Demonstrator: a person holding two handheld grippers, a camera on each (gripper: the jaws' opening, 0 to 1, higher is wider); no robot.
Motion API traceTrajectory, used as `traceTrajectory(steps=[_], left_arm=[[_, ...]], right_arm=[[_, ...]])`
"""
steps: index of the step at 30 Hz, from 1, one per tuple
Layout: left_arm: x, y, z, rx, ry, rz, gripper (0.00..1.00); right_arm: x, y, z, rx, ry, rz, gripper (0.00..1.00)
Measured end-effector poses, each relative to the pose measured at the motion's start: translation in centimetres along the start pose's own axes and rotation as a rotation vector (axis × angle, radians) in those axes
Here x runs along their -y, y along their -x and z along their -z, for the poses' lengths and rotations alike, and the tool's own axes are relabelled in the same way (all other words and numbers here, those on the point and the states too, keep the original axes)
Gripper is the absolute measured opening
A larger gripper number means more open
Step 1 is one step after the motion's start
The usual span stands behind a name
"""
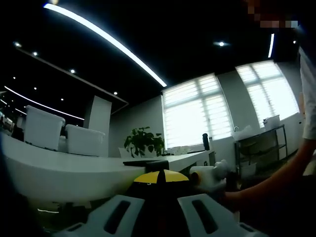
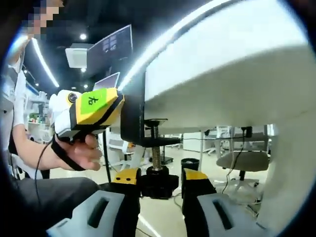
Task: Clamp the fixed fixture on the desktop, loosen the retaining clip, secure it to the edge of the desk, and tighten the retaining clip.
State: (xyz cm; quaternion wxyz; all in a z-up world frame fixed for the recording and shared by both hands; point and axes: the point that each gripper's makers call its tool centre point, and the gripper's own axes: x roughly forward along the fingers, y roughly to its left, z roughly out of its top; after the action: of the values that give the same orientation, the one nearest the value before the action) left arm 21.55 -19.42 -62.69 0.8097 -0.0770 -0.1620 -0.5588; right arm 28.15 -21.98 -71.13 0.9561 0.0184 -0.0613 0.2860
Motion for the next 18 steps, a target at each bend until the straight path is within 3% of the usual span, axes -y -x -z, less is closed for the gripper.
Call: traceTrajectory(steps=[4,7,9,10,12,14,17,18], left_arm=[[0.0,0.0,0.0,0.001,0.003,-0.001,0.03],[0.0,0.0,0.0,-0.001,0.003,-0.003,0.03],[0.0,0.0,0.0,-0.002,0.001,-0.005,0.03],[0.1,0.0,0.0,-0.003,0.000,-0.007,0.03],[0.1,0.0,0.0,-0.004,-0.001,-0.008,0.03],[0.1,0.0,0.0,-0.005,0.004,-0.012,0.03],[0.1,0.1,0.0,-0.005,0.002,-0.017,0.03],[0.1,0.2,0.0,-0.005,0.001,-0.019,0.03]], right_arm=[[0.7,1.4,0.3,0.005,0.005,0.135,0.43],[0.8,2.1,0.5,0.022,-0.023,0.235,0.44],[0.2,2.3,1.2,-0.029,0.031,0.269,0.44],[0.3,2.6,1.2,-0.035,0.053,0.321,0.44],[-0.3,3.0,0.9,-0.005,0.031,0.368,0.44],[-0.7,3.9,0.4,0.066,-0.012,0.461,0.43],[-1.8,5.4,-0.1,0.066,0.099,0.613,0.40],[-2.4,5.6,-0.6,0.092,0.099,0.634,0.39]])
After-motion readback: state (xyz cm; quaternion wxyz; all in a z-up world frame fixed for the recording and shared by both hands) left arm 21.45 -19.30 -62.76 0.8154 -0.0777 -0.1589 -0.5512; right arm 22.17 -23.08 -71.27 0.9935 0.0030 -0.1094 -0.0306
